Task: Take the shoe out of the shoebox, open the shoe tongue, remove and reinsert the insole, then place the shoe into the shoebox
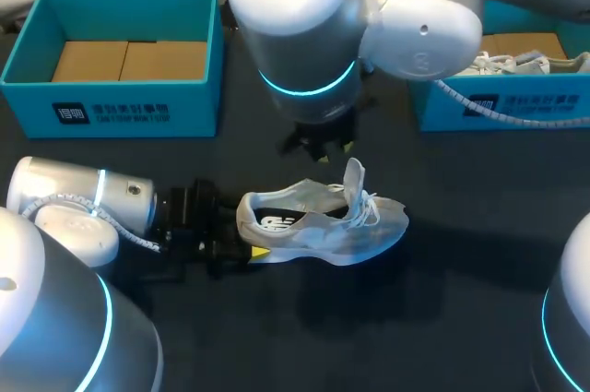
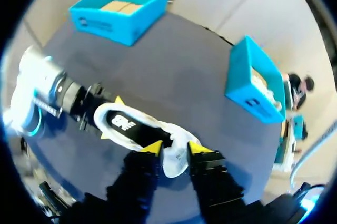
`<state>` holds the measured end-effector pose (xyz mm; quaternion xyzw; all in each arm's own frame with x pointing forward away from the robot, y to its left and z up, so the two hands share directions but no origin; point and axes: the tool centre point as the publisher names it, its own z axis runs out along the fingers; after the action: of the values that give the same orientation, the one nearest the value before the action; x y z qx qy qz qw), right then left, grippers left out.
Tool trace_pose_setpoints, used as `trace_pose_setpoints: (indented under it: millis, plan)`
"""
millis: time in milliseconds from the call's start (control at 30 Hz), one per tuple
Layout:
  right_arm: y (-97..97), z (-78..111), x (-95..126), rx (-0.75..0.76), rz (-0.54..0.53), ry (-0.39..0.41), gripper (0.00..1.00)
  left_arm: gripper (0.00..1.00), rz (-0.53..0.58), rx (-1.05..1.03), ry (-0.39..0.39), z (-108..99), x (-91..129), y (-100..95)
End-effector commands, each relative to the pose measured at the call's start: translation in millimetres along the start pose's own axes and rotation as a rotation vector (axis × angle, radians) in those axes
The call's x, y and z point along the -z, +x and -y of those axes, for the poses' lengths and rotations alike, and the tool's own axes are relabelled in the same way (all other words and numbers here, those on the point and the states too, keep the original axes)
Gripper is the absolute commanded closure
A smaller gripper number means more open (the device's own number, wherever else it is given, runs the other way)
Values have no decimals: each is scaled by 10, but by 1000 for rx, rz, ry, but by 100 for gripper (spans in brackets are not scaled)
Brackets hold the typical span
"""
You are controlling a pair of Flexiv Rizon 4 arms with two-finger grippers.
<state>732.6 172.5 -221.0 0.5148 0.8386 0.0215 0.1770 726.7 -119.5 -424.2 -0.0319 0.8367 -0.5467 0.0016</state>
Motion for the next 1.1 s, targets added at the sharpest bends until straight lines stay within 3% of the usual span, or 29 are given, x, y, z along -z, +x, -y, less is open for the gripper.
trace_pose_setpoints:
  millis: [33, 267, 467, 1100]
  plan:
    - [108, -77, -39, 278, -46, 14, 100, 100, 0, 0, -4, -15, -4, -3]
    - [353, -64, 9, 627, -119, -23, 100, 100, 0, 0, -4, -15, -4, -3]
    - [381, 32, 21, 763, -159, -54, 100, 100, 0, 0, -4, -15, -4, -3]
    - [377, 45, 24, 767, -178, -61, 100, 100, 0, 0, -4, -15, -4, -3]
